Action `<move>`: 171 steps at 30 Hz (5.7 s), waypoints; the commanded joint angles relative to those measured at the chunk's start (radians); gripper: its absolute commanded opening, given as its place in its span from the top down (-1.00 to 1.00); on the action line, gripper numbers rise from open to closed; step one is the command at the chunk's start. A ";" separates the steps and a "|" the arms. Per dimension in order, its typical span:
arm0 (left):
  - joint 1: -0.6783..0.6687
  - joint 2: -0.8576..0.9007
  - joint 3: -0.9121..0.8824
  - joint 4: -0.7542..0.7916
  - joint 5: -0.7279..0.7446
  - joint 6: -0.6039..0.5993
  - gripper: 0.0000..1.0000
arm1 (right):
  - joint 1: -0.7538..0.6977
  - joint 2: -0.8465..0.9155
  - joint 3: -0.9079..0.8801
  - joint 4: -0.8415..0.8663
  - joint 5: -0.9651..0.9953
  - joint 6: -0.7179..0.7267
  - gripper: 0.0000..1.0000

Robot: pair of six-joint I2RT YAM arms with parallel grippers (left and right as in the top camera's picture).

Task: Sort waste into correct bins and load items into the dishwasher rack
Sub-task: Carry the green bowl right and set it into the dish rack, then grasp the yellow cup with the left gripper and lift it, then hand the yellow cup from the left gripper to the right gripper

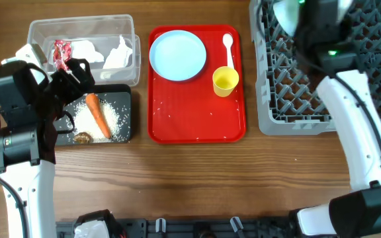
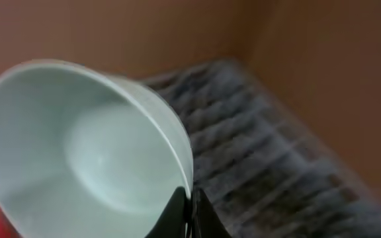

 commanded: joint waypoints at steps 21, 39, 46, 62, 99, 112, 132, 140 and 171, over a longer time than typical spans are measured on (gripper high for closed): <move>0.007 0.002 0.008 0.002 0.005 -0.009 -1.00 | 0.018 0.338 -0.027 0.023 0.440 -0.356 0.91; 0.007 0.002 0.008 0.002 0.005 -0.009 -1.00 | 0.263 0.394 -0.026 -0.106 0.289 -0.181 -0.99; 0.007 0.002 0.008 0.002 0.005 -0.009 -1.00 | 0.275 0.139 0.002 -0.056 -0.235 -0.124 -0.99; 0.007 0.002 0.008 0.002 0.005 -0.009 -1.00 | 0.260 0.180 -0.034 -0.249 -0.822 0.021 -0.63; -0.747 0.911 0.245 0.484 0.015 0.131 -0.80 | -0.188 -0.167 -0.023 -0.267 -1.090 -0.022 -0.62; -0.713 0.909 0.245 0.481 0.158 -0.009 0.92 | -0.188 -0.166 -0.023 -0.299 -1.094 -0.025 -0.62; -0.341 0.800 0.245 0.542 1.333 -0.001 0.92 | 0.024 0.230 -0.027 0.003 -2.259 -0.411 -0.71; -0.345 0.800 0.245 0.552 1.333 -0.001 0.92 | 0.081 0.233 -0.027 -0.001 -2.087 -0.386 -0.68; -0.299 0.800 0.245 0.569 1.336 0.000 0.09 | -0.157 0.232 -0.027 -0.199 -1.947 -0.423 0.18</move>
